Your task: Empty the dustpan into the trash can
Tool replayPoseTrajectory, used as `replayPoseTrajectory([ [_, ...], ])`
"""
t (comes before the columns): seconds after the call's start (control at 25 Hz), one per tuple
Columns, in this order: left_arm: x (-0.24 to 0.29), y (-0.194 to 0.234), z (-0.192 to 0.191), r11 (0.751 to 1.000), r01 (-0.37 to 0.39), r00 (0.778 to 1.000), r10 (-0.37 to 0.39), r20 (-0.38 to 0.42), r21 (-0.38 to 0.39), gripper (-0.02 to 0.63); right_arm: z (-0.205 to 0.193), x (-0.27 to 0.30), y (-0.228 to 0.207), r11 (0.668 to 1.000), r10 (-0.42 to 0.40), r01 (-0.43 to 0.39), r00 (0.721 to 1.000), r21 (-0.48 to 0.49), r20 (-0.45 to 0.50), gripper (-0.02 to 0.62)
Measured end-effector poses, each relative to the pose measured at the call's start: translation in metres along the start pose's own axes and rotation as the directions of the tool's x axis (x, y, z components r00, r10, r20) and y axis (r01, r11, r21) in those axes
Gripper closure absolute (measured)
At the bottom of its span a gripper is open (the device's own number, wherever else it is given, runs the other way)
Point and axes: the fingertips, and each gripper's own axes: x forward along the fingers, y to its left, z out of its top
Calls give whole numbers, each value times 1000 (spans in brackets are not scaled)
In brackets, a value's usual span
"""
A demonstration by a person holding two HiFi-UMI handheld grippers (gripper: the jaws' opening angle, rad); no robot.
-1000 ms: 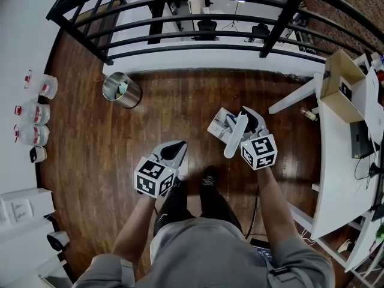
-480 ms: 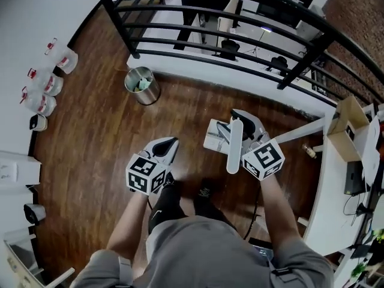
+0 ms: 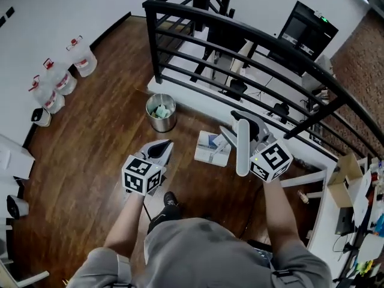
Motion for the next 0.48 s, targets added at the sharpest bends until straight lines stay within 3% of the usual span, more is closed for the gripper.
replayPoseTrajectory([
  [0.24,-10,84,36,999,-43,998,43,49,-3,601,53,89,-3,997,60,-57,996,-47,64,403],
  [0.48,-10,151,65,990,-137,987,139,83,-37,601,76,175,-6,978,201,-196,976,-68,78,404],
])
